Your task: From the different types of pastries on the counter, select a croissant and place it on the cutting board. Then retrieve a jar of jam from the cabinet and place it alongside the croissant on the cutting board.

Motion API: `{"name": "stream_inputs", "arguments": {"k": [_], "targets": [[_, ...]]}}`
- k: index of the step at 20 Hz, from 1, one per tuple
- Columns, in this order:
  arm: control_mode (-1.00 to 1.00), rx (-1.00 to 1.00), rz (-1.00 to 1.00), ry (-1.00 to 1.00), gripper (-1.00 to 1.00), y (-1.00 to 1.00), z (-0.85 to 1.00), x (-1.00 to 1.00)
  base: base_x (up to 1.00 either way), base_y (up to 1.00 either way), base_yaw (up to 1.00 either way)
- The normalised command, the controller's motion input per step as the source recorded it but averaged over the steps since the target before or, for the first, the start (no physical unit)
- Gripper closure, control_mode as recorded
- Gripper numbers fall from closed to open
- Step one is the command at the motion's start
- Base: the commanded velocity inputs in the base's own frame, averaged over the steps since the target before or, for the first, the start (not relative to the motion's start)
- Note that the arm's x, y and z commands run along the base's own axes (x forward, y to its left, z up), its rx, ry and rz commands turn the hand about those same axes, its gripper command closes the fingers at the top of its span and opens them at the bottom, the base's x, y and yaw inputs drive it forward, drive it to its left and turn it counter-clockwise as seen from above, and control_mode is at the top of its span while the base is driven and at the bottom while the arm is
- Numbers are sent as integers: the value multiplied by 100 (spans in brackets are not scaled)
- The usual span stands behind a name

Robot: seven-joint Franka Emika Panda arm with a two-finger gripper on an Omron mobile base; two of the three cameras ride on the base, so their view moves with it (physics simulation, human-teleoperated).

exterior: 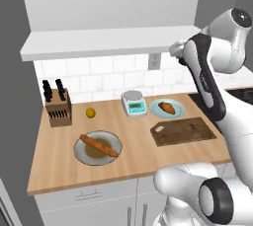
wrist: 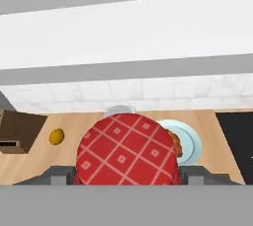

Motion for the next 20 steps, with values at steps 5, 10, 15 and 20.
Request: {"name": "stream_inputs", "arguments": {"k": [5,10,15,20], "targets": [[-100,7,-5,-11,100,-2,-46,-100,0,0,0],[-100,2,-1,-2,100,3,-21,-63,0,0,0],[-100,-2,1,21,100,1,-12,58,0,0,0],[-100,0,0,13,100,3,-69,-42,0,0,0]]}}
